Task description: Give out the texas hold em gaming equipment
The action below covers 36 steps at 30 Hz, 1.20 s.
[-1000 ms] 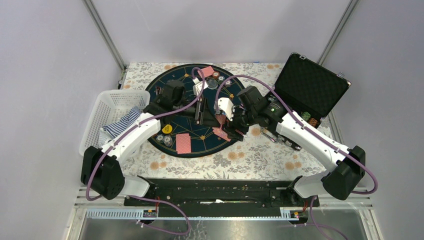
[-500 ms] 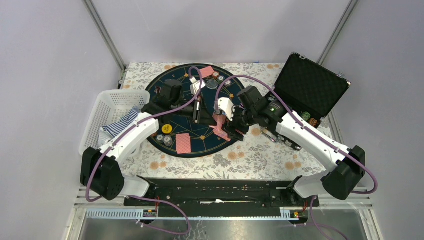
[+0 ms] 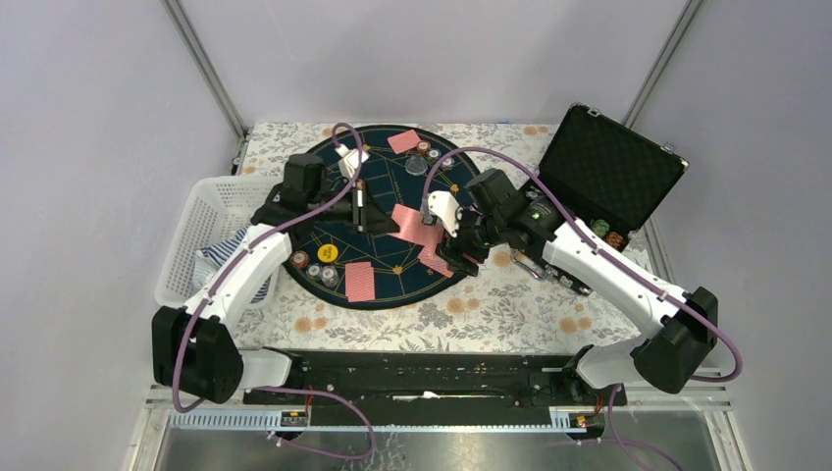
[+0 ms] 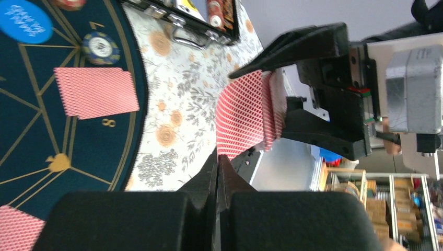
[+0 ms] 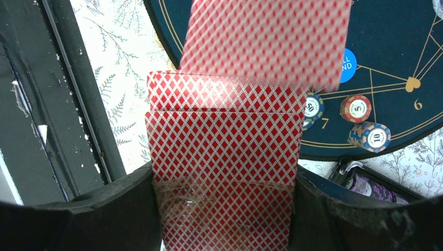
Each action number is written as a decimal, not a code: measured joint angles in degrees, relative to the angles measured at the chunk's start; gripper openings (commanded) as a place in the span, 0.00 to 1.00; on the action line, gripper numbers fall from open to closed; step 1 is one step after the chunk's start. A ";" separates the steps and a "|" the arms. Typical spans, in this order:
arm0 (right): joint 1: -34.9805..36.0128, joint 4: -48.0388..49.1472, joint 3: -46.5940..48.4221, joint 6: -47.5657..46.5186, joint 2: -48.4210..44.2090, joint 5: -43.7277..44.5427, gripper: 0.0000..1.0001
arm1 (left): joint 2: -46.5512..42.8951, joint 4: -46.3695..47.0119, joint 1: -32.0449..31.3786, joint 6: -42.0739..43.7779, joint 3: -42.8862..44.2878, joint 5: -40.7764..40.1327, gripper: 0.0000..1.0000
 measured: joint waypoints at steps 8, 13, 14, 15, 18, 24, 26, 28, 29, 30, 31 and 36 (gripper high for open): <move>0.02 0.31 0.00 0.20 -0.44 0.09 0.00 | -0.57 0.02 10.82 0.61 -0.81 0.94 0.00; -0.09 0.83 0.00 0.74 -0.50 0.61 0.00 | 3.43 2.16 12.11 0.35 4.35 -3.23 0.00; -0.22 0.90 0.00 0.85 -0.50 0.68 0.00 | 5.09 3.39 12.09 0.00 5.95 -4.61 0.00; -0.37 0.98 0.00 0.98 -0.50 0.66 0.00 | 7.17 4.79 12.07 -0.35 7.89 -6.23 0.00; -1.51 1.14 0.00 1.16 -0.50 0.48 0.00 | 14.86 8.66 12.11 -2.38 14.84 -10.62 0.00; -5.40 1.33 0.00 1.44 -0.50 -0.24 0.00 | 31.80 17.68 12.09 -8.52 28.13 -15.72 0.00; -6.84 1.53 0.00 1.57 -0.50 -0.48 0.00 | 37.53 19.80 12.02 -10.51 32.79 -16.81 0.00; -8.15 1.75 -0.02 1.68 -0.50 -0.85 0.00 | 42.80 21.75 11.91 -12.59 37.03 -17.66 0.00; -8.74 1.95 -0.02 1.81 -0.48 -1.18 0.00 | 45.64 22.77 11.85 -13.77 39.23 -18.03 0.00; -9.38 2.08 0.00 1.92 -0.46 -1.46 0.00 | 48.35 23.87 11.74 -14.91 41.29 -18.43 0.00; -9.86 2.16 0.00 2.05 -0.46 -1.57 0.00 | 50.77 24.76 11.63 -15.91 42.84 -18.75 0.00; -11.10 2.36 0.00 2.29 0.44 -1.73 0.00 | 61.79 28.04 11.10 -21.16 49.16 -20.00 0.00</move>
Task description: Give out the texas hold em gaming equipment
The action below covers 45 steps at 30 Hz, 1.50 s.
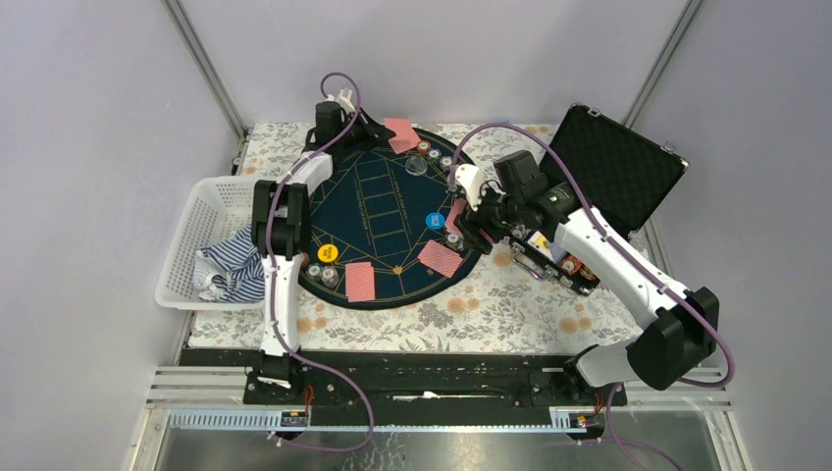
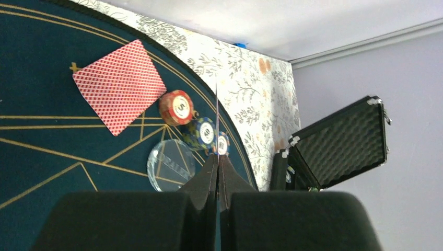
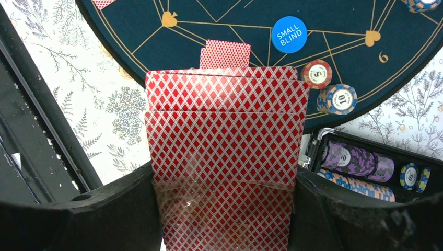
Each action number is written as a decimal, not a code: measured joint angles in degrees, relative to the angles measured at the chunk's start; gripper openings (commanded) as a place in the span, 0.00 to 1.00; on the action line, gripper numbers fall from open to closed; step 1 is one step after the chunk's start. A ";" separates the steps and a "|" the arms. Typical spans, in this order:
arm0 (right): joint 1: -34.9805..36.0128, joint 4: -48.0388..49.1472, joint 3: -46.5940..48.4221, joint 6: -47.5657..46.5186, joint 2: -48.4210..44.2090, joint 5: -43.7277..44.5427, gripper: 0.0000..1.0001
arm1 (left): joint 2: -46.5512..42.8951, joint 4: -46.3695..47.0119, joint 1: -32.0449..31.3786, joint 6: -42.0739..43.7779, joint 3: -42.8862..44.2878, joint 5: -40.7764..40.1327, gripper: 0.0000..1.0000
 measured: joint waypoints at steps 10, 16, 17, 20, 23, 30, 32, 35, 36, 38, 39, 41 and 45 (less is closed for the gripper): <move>-0.07 -0.02 0.00 0.24 3.54 -1.49 0.00 | 13.51 1.81 -1.79 -4.28 12.85 -3.10 0.01; -0.11 0.00 0.00 0.24 4.72 -1.60 0.00 | 16.55 2.38 -2.67 -5.09 16.50 -4.76 0.02; -0.11 -0.02 0.00 0.24 4.90 -1.70 0.00 | 16.92 2.43 -2.71 -5.14 16.83 -4.96 0.02; -0.11 0.00 0.07 0.26 5.60 -2.25 0.00 | 18.16 2.80 -2.71 -5.51 17.88 -5.81 0.02; -0.11 -0.02 0.20 0.26 6.08 -2.60 0.00 | 19.08 3.61 -2.69 -6.32 18.25 -6.58 0.02; -0.15 -0.02 0.83 0.26 6.62 -2.80 0.00 | 20.00 2.86 -2.71 -6.21 19.28 -8.87 0.21; -0.15 -0.02 0.94 0.26 6.67 -2.86 0.00 | 20.00 2.56 -2.69 -5.73 19.32 -9.14 0.28; -0.15 -0.07 1.27 0.26 6.88 -2.89 0.00 | 20.00 1.90 -2.69 -4.57 19.32 -9.90 0.38; -0.15 -0.04 1.40 0.24 6.95 -2.89 0.00 | 20.00 1.42 -2.69 -4.13 19.32 -10.34 0.39; -0.15 -0.11 1.84 0.24 7.10 -2.95 0.00 | 20.00 0.00 -2.71 -3.10 19.30 -11.26 0.44; -0.15 -0.09 2.01 0.24 7.10 -2.99 0.00 | 20.00 -0.59 -2.71 -2.54 19.17 -11.87 0.47; -0.15 -0.13 2.25 0.24 7.10 -3.04 0.00 | 19.58 -1.90 -2.64 -1.38 18.45 -12.81 0.50; -0.15 -0.04 2.29 0.24 7.04 -3.02 0.00 | 15.85 -6.69 -2.43 1.66 14.88 -15.50 0.55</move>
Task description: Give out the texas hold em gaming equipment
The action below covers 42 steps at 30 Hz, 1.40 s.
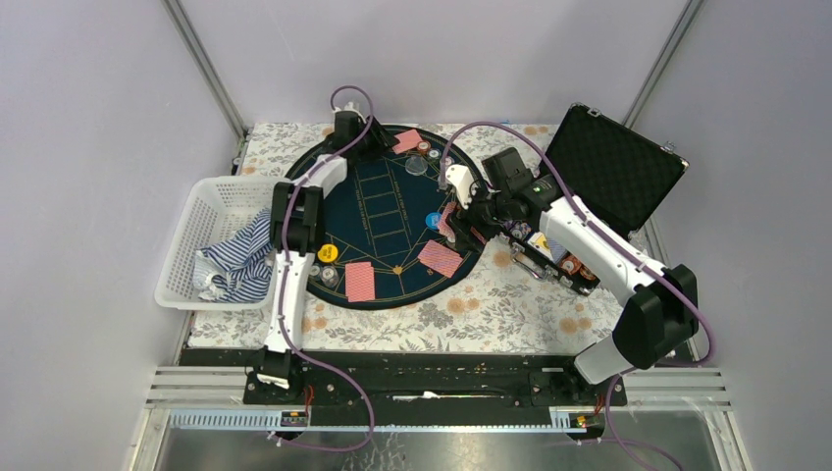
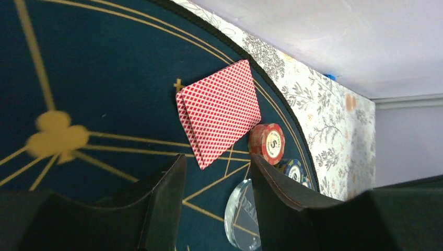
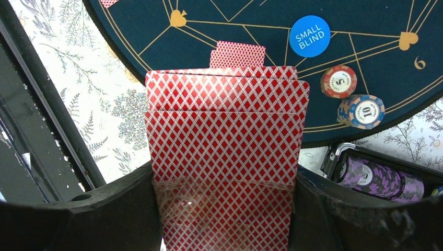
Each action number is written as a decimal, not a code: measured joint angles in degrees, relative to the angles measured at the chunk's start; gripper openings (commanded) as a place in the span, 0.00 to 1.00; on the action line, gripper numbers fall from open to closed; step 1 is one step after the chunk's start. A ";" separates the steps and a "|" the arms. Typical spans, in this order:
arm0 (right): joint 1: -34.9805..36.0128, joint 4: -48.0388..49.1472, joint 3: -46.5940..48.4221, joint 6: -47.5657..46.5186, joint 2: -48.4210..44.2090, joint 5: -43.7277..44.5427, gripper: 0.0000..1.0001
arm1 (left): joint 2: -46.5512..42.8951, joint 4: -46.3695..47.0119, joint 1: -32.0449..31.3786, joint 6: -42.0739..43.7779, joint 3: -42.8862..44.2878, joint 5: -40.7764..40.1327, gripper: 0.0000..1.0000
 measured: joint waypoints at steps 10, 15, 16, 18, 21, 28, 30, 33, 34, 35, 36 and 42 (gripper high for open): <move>0.00 -0.11 0.00 -0.04 -3.02 -0.02 0.00 | -24.76 -15.50 0.81 12.39 -11.63 -6.60 0.63; 0.00 -0.46 0.07 -0.11 -4.42 -0.46 0.00 | -44.54 -16.55 1.42 15.47 -28.63 4.68 0.63; 0.00 -0.50 0.11 -0.11 -4.48 -0.74 0.00 | -48.41 -16.68 1.27 15.67 -31.95 7.39 0.63; 0.17 -0.63 0.28 -0.09 -4.48 -1.09 0.00 | -54.86 -17.44 0.48 15.82 -36.76 11.89 0.63; 0.66 -0.63 0.39 0.20 -4.48 -0.98 0.00 | -63.30 -16.48 -2.43 15.41 -43.67 17.11 0.62; 4.85 -0.48 2.73 1.01 -4.39 -0.24 0.00 | -71.41 -13.07 -10.05 10.88 -55.21 24.22 0.62; 5.92 -0.48 3.23 1.01 -4.39 0.11 0.00 | -71.38 -12.15 -11.45 9.51 -56.89 25.16 0.62; 6.75 -0.48 3.39 0.96 -4.35 0.44 0.00 | -71.38 -10.49 -12.76 7.74 -58.95 26.73 0.62; 6.95 -0.48 3.39 0.94 -4.28 0.63 0.00 | -71.38 -9.40 -13.11 7.02 -59.78 27.61 0.62; 7.17 -0.55 3.39 0.92 -4.22 0.74 0.00 | -71.38 -8.44 -13.35 6.38 -60.54 28.41 0.62; 7.28 -0.61 3.39 0.90 -4.20 0.87 0.00 | -71.38 -7.80 -13.46 5.88 -61.05 29.03 0.62; 7.78 -0.87 3.39 0.59 -4.17 1.90 0.00 | -71.38 -2.58 -13.44 2.36 -64.35 32.30 0.62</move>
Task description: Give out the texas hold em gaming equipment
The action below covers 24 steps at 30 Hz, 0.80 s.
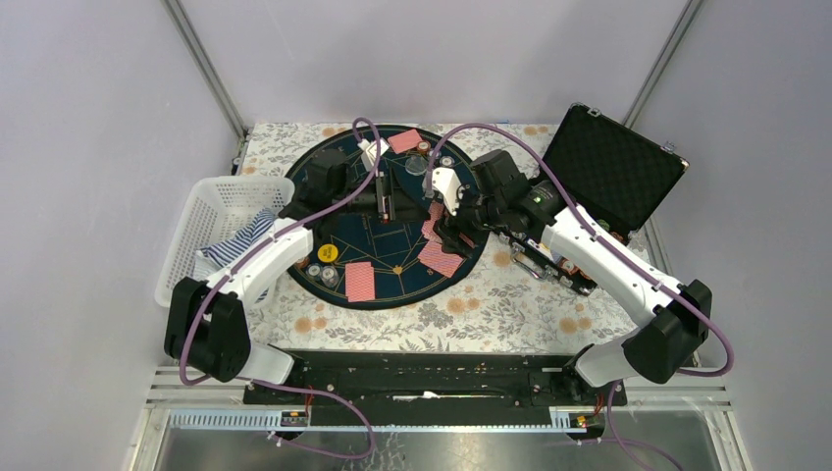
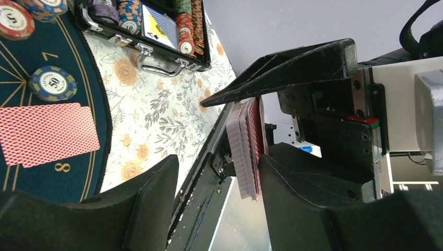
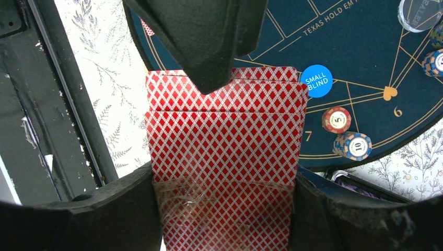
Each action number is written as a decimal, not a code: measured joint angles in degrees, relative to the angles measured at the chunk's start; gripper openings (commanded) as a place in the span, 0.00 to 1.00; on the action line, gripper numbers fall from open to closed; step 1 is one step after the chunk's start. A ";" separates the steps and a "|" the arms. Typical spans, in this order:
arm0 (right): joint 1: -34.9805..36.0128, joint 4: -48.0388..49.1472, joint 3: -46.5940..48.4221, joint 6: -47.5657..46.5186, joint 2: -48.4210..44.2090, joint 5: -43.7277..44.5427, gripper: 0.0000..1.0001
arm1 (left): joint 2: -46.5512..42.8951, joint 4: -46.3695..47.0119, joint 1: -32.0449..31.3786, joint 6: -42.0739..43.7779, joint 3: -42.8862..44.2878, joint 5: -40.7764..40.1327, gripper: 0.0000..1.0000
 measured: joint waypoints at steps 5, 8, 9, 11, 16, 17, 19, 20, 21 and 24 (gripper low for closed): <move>0.00 0.00 0.00 -0.07 0.00 0.22 0.00 | 0.00 2.62 -0.02 -1.84 -1.70 1.51 0.62; 0.00 0.00 0.00 -0.09 0.02 0.22 0.00 | 0.00 4.26 -0.13 -3.08 -2.32 2.08 0.62; 0.00 0.00 0.00 -0.07 0.02 0.22 0.00 | 0.00 4.39 -0.24 -3.21 -2.32 2.14 0.62; 0.02 0.00 0.00 -0.07 0.02 0.24 0.00 | 0.00 4.59 -0.52 -3.37 -2.32 2.29 0.60; 0.11 0.00 0.00 -0.09 0.02 0.33 0.00 | 0.04 4.57 -0.98 -3.45 -2.32 2.34 0.50; 0.11 0.00 0.00 -0.09 0.02 0.33 0.00 | 0.15 4.48 -1.01 -3.30 -2.29 2.34 0.47; 0.13 0.00 0.00 -0.09 0.02 0.63 0.00 | 0.44 4.11 -1.03 -3.04 -2.27 2.34 0.40; 0.15 -0.07 0.00 -0.09 0.02 1.05 0.00 | 0.55 4.00 -1.05 -3.04 -2.23 2.34 0.38; 0.22 -0.15 0.00 -0.09 0.02 1.38 0.00 | 0.61 3.89 -1.07 -3.02 -2.14 2.34 0.36; 0.28 -0.63 -0.02 -0.11 0.02 2.05 0.00 | 0.59 3.80 -1.14 -2.86 -2.03 2.36 0.33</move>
